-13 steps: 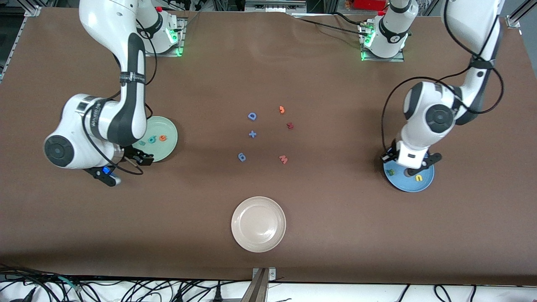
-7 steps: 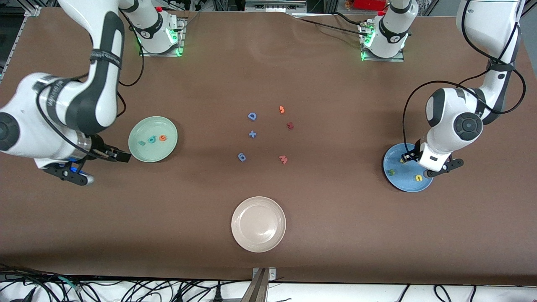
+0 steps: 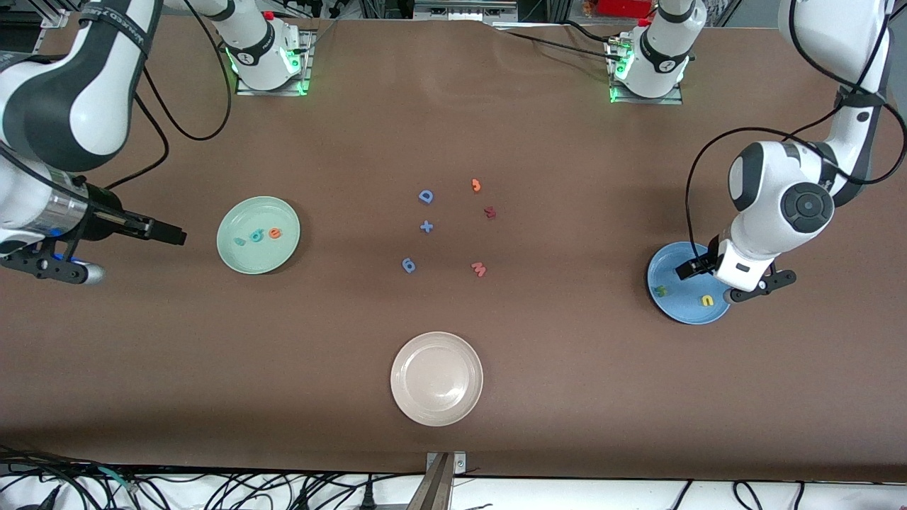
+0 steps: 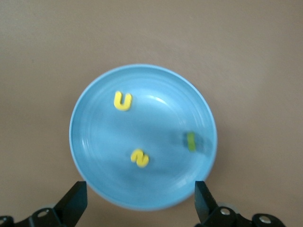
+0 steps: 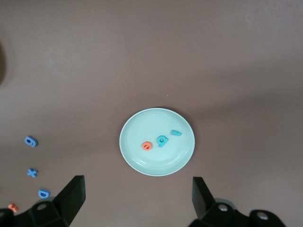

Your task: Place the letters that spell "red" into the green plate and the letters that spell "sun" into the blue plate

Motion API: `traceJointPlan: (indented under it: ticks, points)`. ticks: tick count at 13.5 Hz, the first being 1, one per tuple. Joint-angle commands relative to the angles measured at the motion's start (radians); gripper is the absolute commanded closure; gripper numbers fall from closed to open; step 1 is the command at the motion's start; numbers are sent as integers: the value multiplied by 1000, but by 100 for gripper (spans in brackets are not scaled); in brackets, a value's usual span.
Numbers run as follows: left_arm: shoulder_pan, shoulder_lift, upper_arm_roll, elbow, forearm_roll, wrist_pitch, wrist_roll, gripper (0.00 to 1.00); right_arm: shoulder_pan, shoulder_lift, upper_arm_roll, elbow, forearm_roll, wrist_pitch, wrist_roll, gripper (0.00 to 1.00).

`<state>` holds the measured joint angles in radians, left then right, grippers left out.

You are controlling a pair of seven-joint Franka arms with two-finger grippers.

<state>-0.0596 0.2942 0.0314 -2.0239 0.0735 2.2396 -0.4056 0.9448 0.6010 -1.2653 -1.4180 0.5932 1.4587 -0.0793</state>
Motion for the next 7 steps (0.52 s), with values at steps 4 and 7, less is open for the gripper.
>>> traceJointPlan:
  ticks: [4,7]
  points:
    - [-2,-170,-13,-12,-110,-213,220,0,9,2,-37,17,-13,-44,-42,0]
    - [6,-194,-31,139,-101,-450,261,0,-18,11,-20,72,-42,-67,-34,1]
